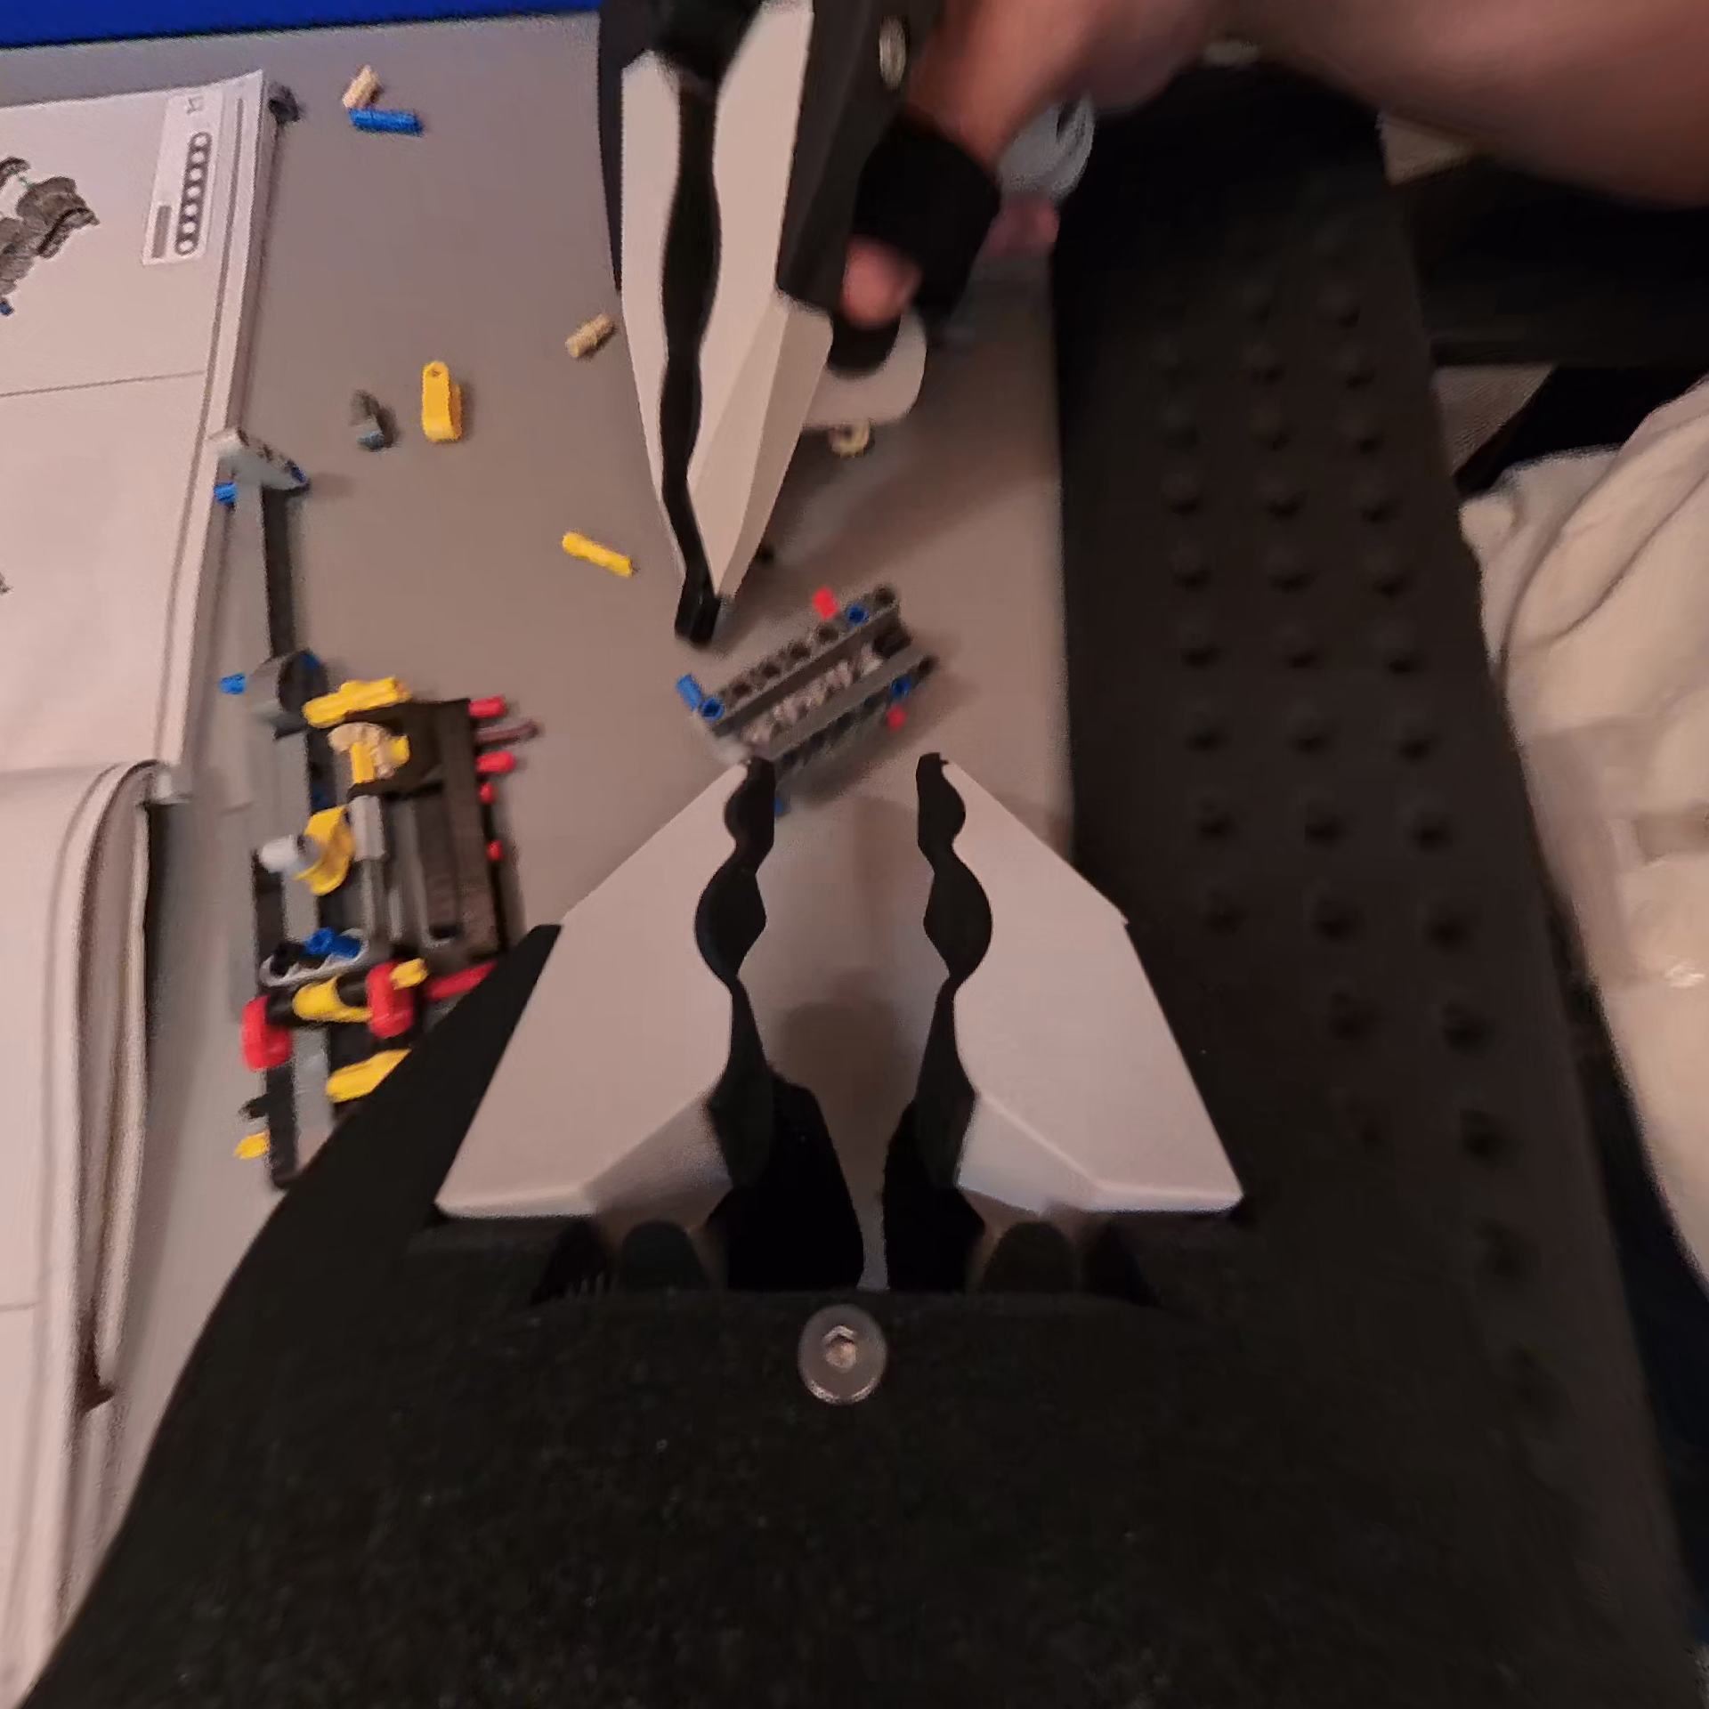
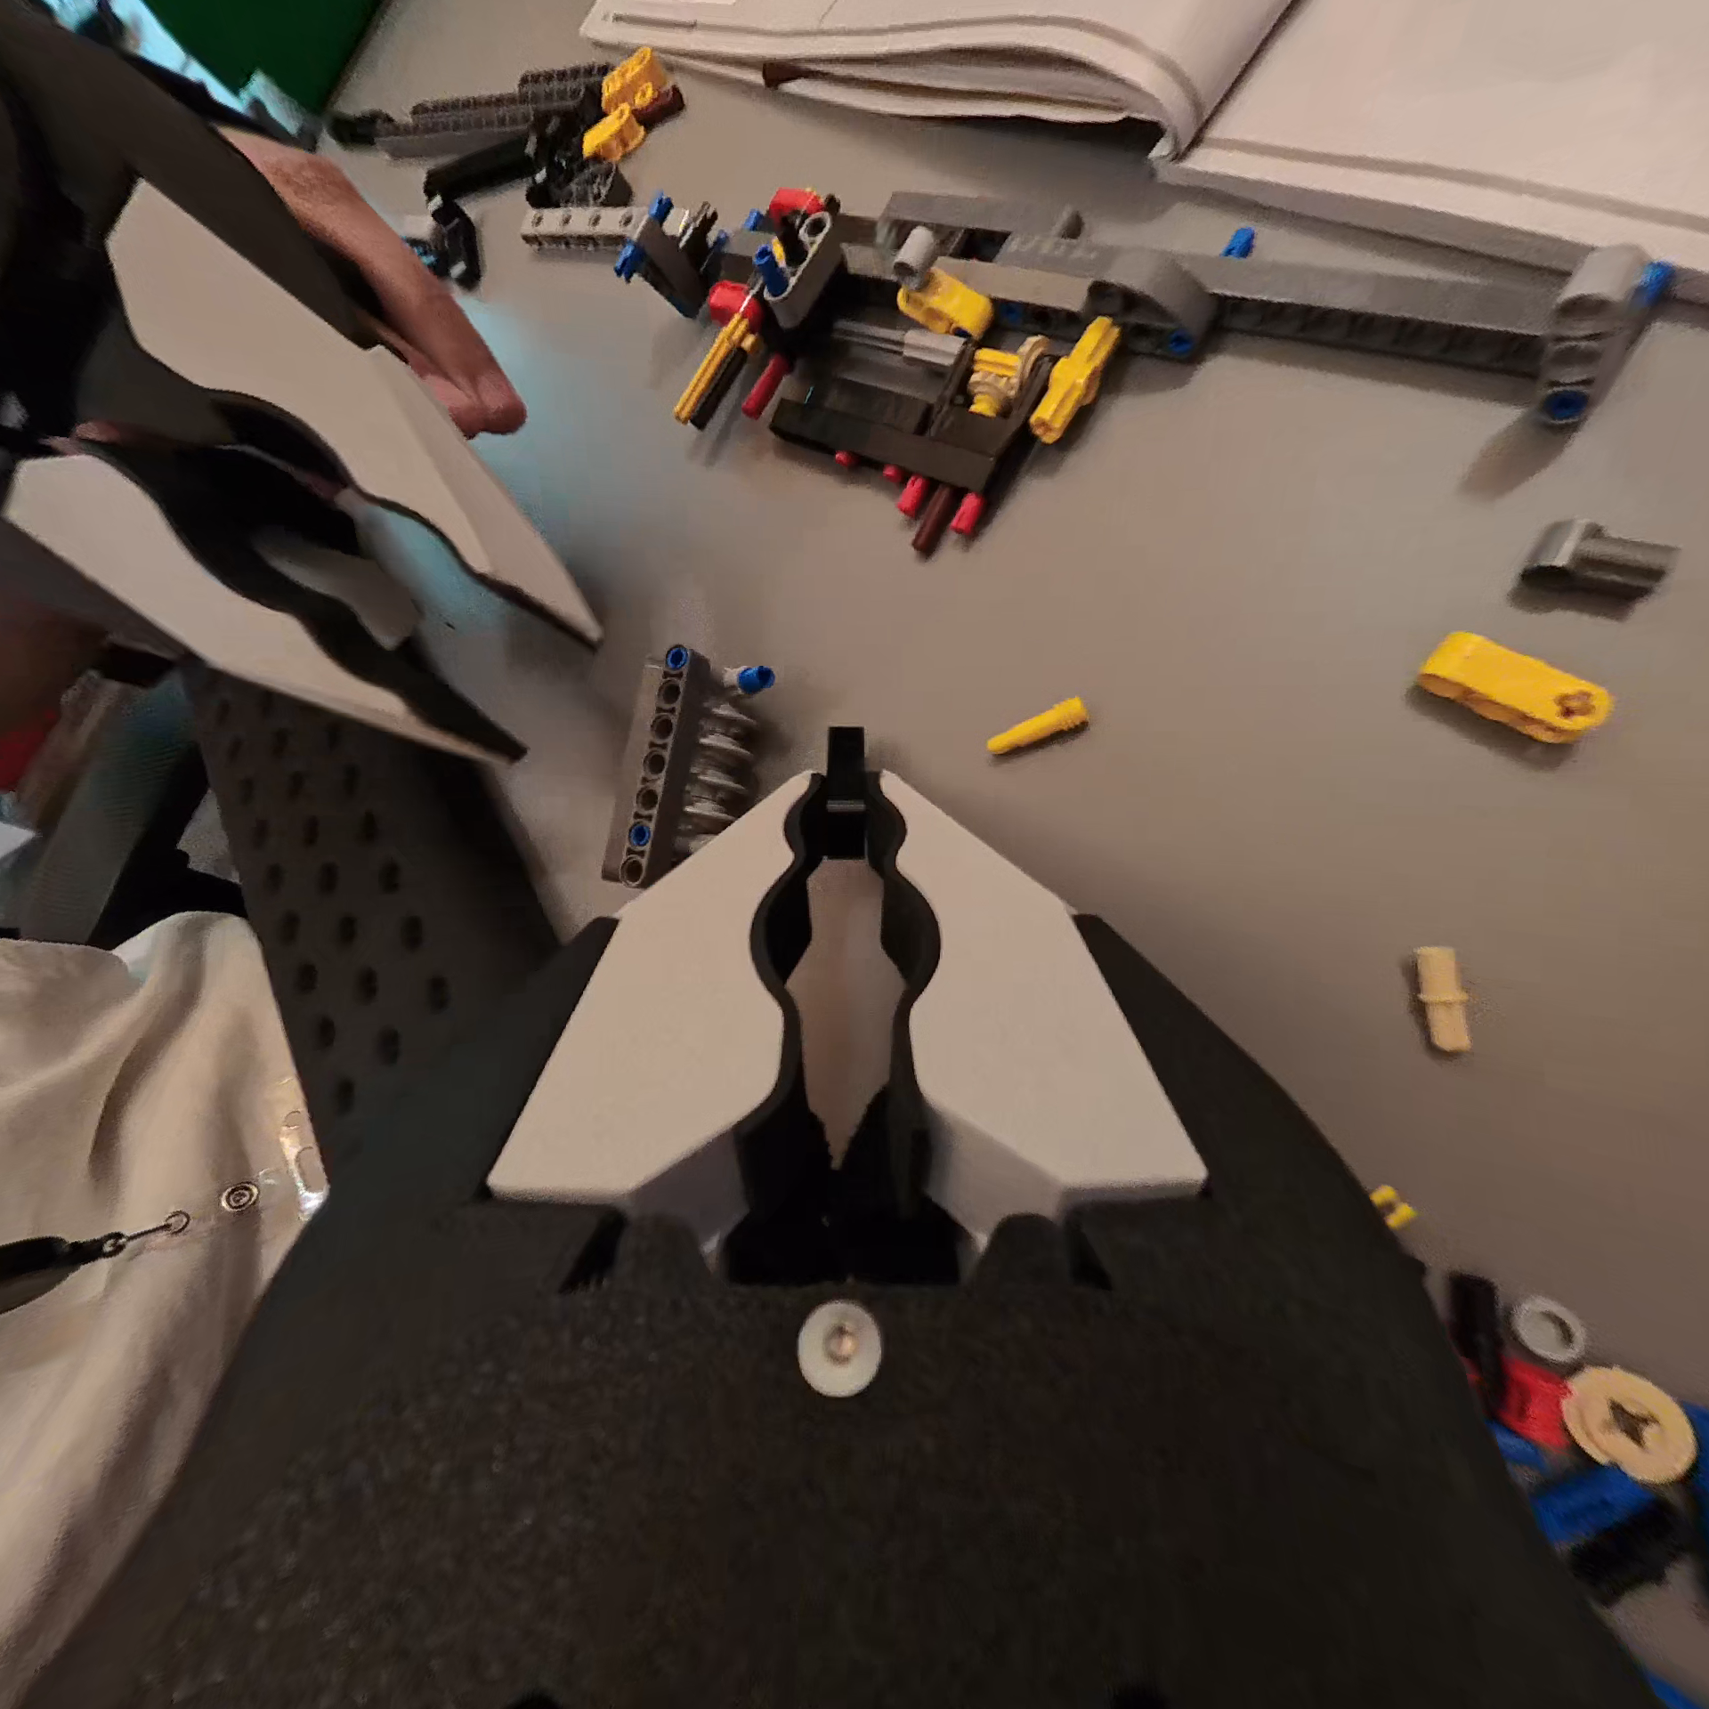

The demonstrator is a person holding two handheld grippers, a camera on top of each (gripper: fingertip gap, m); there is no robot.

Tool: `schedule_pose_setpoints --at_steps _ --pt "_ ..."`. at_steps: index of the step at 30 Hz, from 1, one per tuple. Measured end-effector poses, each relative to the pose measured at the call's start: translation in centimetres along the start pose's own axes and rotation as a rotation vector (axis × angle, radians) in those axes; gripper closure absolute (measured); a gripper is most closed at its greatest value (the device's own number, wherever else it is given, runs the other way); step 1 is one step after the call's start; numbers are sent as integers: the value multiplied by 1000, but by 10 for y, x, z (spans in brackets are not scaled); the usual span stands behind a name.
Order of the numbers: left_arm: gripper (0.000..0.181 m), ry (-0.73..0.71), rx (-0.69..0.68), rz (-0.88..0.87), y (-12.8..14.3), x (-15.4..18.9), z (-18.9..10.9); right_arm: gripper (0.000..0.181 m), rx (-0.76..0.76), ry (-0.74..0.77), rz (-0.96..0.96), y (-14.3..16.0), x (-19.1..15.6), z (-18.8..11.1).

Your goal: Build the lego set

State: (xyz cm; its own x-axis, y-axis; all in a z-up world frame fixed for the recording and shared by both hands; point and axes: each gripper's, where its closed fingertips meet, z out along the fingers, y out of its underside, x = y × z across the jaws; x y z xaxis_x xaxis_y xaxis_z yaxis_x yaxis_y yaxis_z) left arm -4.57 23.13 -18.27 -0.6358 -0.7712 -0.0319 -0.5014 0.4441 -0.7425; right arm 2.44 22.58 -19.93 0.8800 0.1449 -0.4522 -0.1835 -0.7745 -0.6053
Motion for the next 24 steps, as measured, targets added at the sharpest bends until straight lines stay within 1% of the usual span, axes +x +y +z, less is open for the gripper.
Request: schedule_pose_setpoints --at_steps 3,6,8,10,11,14,16,18,20,23,24 --pt "142 -54 -29 202 5 -10 -2 174 54 -13 16 -4 -1 -13" --pt "144 -115 34 474 -8 -14 4 174 113 -31 14 -6 -10 -22" --pt "132 -162 66 607 -15 -19 12 174 154 -50 17 -6 -17 -25" --pt "132 -140 15 693 -11 -19 22 174 186 -62 24 -4 -23 -29" --pt "132 -108 -14 704 -9 -18 27 174 200 -67 27 -4 -25 -32" --pt "122 -36 -25 694 -18 -13 38 174 238 -71 42 -4 -27 -40" --pt "111 -13 -73 662 -20 -19 44 174 260 -76 51 -6 -27 -47" --pt "109 37 -98 613 -22 -20 50 174 284 -80 59 -8 -27 -54" --pt "126 86 -126 606 -20 -18 54 174 301 -86 66 -10 -26 -60" --pt "147 86 -144 632 -20 -18 60 174 308 -89 70 -8 -25 -64" --pt "147 83 -152 614 -21 -19 61 174 306 -88 72 -7 -24 -64"
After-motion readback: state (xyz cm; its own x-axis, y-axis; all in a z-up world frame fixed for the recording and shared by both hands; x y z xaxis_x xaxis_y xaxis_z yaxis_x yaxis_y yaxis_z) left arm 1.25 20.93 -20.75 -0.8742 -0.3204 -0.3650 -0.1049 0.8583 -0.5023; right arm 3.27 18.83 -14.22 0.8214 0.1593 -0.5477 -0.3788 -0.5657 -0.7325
